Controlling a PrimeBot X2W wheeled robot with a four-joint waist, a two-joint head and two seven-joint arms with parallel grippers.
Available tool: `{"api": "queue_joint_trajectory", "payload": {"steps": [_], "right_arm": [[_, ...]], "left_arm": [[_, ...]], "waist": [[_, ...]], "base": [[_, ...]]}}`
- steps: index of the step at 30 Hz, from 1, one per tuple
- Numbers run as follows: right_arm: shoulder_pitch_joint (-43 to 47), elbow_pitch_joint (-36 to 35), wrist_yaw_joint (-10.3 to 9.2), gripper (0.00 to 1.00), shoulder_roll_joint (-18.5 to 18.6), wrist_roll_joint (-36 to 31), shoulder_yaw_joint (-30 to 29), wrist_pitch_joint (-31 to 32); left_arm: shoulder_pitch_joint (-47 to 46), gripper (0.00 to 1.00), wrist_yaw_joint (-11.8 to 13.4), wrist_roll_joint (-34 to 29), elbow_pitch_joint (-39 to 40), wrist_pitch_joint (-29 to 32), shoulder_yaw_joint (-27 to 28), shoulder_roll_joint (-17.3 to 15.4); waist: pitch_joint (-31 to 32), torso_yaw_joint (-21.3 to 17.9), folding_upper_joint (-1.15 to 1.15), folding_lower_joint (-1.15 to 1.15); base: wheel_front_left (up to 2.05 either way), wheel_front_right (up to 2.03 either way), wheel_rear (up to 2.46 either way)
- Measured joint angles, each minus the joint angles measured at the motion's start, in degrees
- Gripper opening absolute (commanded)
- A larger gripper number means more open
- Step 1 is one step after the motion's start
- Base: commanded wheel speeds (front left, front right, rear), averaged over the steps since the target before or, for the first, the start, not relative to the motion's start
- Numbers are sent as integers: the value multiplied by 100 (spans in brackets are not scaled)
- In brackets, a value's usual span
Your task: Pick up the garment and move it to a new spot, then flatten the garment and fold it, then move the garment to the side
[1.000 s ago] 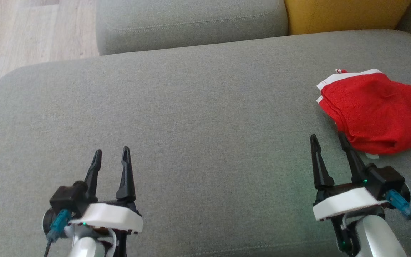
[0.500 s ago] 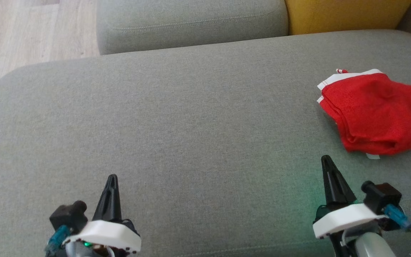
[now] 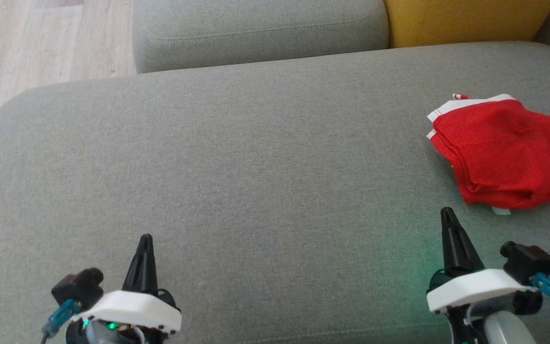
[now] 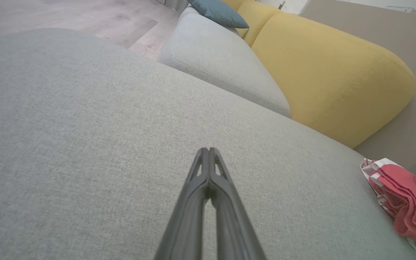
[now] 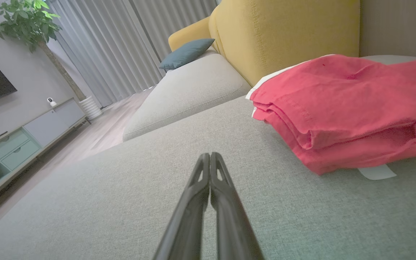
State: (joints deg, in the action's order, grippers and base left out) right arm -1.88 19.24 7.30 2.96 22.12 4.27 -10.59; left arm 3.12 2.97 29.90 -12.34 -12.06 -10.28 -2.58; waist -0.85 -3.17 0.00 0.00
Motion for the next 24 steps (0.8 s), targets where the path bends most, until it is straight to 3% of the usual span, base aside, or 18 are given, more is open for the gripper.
{"api": "queue_joint_trajectory", "payload": {"steps": [24], "right_arm": [[-9,-73,-1,0,10,1649,-191,305]], "left_arm": [[-137,0,-245,1471,-70,349,226,-29]], "waist": [[15,73,0,0]], "base": [[0,0,0]]}}
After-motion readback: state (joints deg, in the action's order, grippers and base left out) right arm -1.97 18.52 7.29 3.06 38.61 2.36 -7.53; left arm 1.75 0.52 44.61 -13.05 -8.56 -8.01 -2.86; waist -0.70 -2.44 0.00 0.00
